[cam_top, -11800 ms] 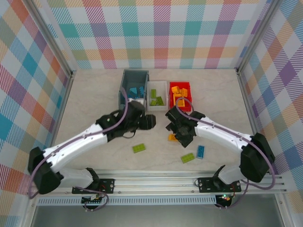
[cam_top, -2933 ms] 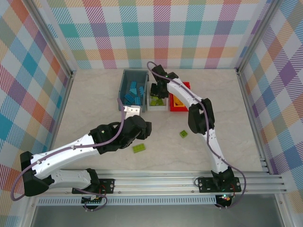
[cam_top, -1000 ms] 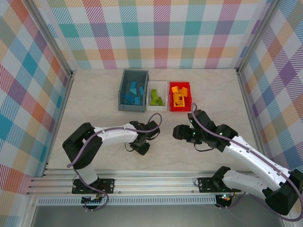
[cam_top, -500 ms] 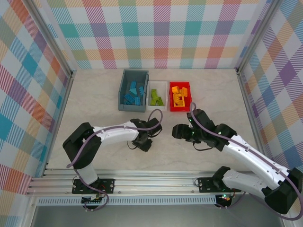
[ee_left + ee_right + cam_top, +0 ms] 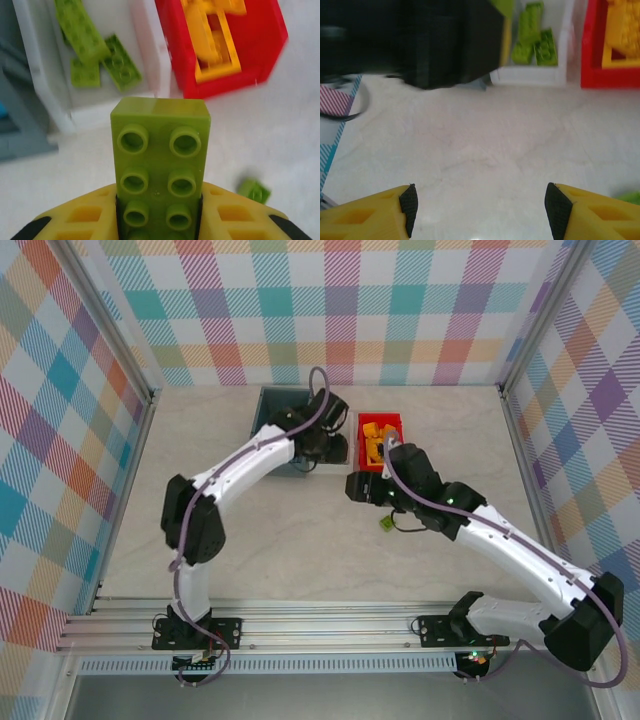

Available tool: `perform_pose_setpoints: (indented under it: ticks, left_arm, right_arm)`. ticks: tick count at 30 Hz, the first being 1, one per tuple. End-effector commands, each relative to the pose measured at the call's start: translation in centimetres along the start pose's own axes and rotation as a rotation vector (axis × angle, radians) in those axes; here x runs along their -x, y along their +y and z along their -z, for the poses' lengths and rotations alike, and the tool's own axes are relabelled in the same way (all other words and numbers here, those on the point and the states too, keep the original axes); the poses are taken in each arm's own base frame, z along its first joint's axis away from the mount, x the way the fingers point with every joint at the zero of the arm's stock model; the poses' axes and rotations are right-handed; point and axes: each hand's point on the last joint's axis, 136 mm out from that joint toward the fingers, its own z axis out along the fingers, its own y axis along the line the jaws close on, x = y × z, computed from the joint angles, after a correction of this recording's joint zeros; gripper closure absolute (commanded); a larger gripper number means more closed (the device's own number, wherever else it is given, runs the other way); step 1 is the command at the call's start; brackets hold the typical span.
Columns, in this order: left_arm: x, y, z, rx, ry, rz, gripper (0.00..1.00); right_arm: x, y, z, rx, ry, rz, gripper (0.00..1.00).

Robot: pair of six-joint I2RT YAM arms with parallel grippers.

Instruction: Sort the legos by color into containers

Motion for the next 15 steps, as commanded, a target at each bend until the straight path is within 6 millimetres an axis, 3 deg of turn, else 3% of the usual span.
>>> perform_pose_setpoints:
  ticks: [1,6,15]
  left_arm:
    - [1.7,0.6,-3.1,-0.050,0.078,0.081,0.74]
    - [5.0,1.2,-6.7,-0.056,0.054,0.149,0.74]
    - [7.0,1.6,-11.4,-0.134,0.028,0.238,0.67]
  right_arm:
    - [5.1,2.0,0.3,0.016,-0.158,0.109,0.30]
    - [7.0,2.3,0.7,-0.002,-0.196,0.099,0.31]
    - [5.5,0.7,1.8,-0.018,-0.190,0.047,0.30]
